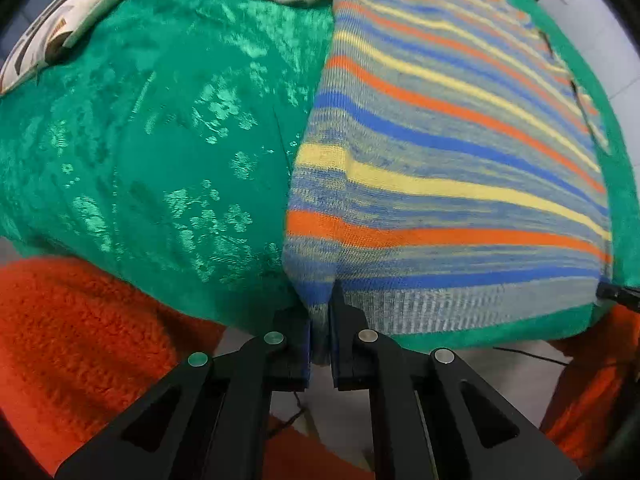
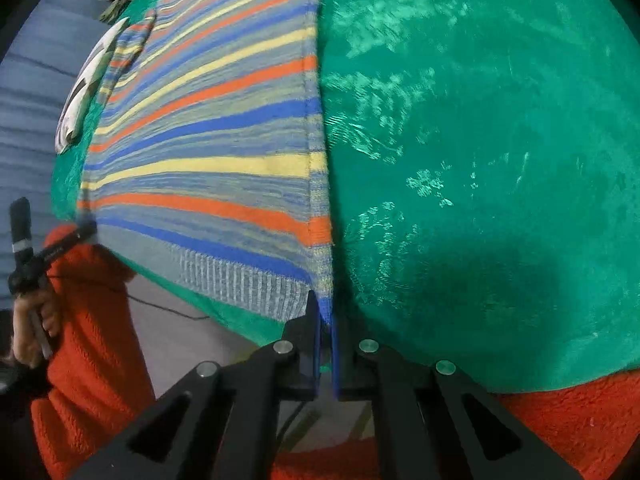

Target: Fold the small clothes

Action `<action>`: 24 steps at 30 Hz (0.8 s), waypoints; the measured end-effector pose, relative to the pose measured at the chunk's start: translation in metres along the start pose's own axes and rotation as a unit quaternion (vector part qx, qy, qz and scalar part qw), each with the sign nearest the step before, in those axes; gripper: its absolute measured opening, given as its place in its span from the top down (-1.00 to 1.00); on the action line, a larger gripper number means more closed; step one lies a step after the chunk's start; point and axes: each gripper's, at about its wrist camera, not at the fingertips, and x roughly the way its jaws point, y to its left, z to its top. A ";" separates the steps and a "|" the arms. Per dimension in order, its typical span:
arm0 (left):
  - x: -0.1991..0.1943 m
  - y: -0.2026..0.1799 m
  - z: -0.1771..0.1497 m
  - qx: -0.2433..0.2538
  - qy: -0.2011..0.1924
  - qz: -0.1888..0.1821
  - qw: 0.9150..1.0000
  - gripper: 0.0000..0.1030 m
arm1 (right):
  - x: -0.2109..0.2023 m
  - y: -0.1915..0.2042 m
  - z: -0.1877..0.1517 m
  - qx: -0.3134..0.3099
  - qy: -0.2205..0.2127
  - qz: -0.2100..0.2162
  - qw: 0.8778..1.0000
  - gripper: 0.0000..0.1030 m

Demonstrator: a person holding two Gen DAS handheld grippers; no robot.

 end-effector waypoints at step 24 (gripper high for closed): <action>-0.130 -0.039 0.032 -0.025 -0.213 -0.022 0.976 -0.81 | -0.099 0.011 0.073 -0.243 -0.224 -0.204 0.922 -0.14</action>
